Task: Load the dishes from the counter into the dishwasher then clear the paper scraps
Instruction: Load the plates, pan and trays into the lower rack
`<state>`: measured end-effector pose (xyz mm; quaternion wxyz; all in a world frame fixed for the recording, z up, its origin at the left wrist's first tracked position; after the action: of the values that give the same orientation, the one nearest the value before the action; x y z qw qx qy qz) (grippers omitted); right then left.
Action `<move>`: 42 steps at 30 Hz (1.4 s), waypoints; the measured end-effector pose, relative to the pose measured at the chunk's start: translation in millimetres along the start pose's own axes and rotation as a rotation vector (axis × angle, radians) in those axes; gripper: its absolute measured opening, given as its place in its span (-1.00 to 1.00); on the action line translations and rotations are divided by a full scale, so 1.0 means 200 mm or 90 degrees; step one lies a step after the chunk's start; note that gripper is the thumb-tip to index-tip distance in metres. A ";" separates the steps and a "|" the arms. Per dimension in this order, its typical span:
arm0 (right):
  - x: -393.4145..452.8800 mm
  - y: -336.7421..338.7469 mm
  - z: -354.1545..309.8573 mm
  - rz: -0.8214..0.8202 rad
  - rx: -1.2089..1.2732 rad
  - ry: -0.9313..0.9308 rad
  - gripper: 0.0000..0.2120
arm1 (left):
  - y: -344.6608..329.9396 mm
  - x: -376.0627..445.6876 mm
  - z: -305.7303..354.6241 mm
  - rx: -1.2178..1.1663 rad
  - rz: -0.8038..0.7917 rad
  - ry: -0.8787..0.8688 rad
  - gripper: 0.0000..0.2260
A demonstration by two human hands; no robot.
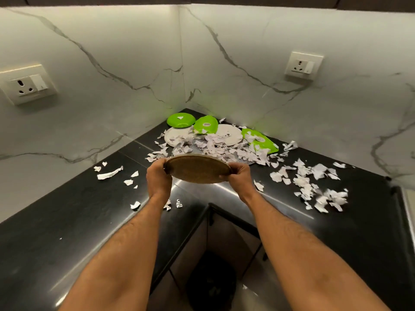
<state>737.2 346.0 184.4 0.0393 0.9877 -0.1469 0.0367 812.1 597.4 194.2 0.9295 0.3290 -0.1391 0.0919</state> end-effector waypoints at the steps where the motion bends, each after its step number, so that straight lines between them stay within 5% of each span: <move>1: -0.07 0.03 -0.01 0.024 -0.034 0.023 -0.59 | 0.00 -0.05 0.03 0.014 -0.003 -0.030 -0.69; 9: -0.76 0.23 0.00 0.105 -0.453 0.188 -0.69 | 0.04 -0.59 0.17 -0.029 -0.060 -0.215 -0.71; 16: -1.40 0.38 0.21 0.078 -0.563 0.116 -0.62 | -0.05 -1.10 0.14 -0.061 -0.191 -0.209 -0.77; 23: -1.89 0.62 0.39 0.233 -0.454 -0.059 -0.83 | -0.22 -1.65 0.27 -0.079 -0.289 -0.230 -0.57; 42: -3.77 1.73 1.34 0.568 -0.230 -0.389 -0.78 | -1.37 -3.72 0.67 -0.024 -0.687 -0.371 -0.53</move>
<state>-68.2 208.8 -121.6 0.1442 0.7734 -0.5583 -0.2631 154.2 242.7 -103.8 0.7743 0.3482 -0.2033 -0.4877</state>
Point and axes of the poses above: each hand's wrist, its own x-axis towards the middle knuckle, its own y-axis out of the back of the hand, z = x × y, the point moved 3 cm from there along x, towards the middle knuckle, and after that the axes turned 3 degrees about -z, right-handed, at the moved point
